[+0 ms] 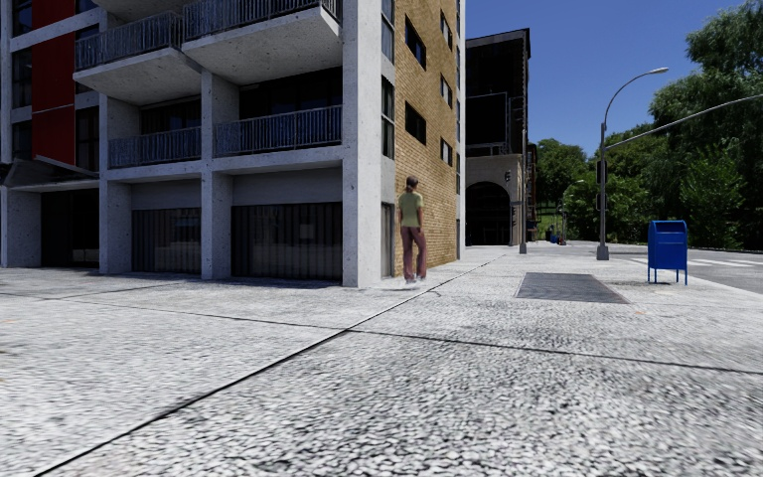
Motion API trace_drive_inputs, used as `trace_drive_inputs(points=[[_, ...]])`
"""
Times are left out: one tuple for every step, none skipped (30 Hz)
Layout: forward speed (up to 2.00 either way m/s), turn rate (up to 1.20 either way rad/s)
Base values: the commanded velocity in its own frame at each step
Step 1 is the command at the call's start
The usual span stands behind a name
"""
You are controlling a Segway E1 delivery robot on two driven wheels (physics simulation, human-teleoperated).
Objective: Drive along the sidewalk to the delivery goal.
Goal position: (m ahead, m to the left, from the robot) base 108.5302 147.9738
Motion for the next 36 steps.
trace_drive_inputs(points=[[0.00,0.00],[0.00,0.00],[0.00,0.00],[0.00,0.00],[0.00,0.00],[0.00,0.00],[0.00,0.00],[0.00,0.00],[0.00,0.00],[0.00,0.00],[0.00,0.00],[0.00,0.00],[0.00,0.00],[0.00,0.00],[0.00,0.00],[0.00,0.00],[0.00,0.00],[0.00,0.00],[0.00,0.00],[0.00,0.00],[0.00,0.00],[0.00,0.00],[0.00,0.00],[0.00,0.00],[0.00,0.00],[0.00,0.00],[0.00,0.00],[0.00,0.00],[0.00,0.00],[0.00,0.00],[0.00,-0.37],[0.00,-1.20],[0.00,-1.20],[0.00,-1.20],[0.00,-1.20],[0.00,-1.20]])
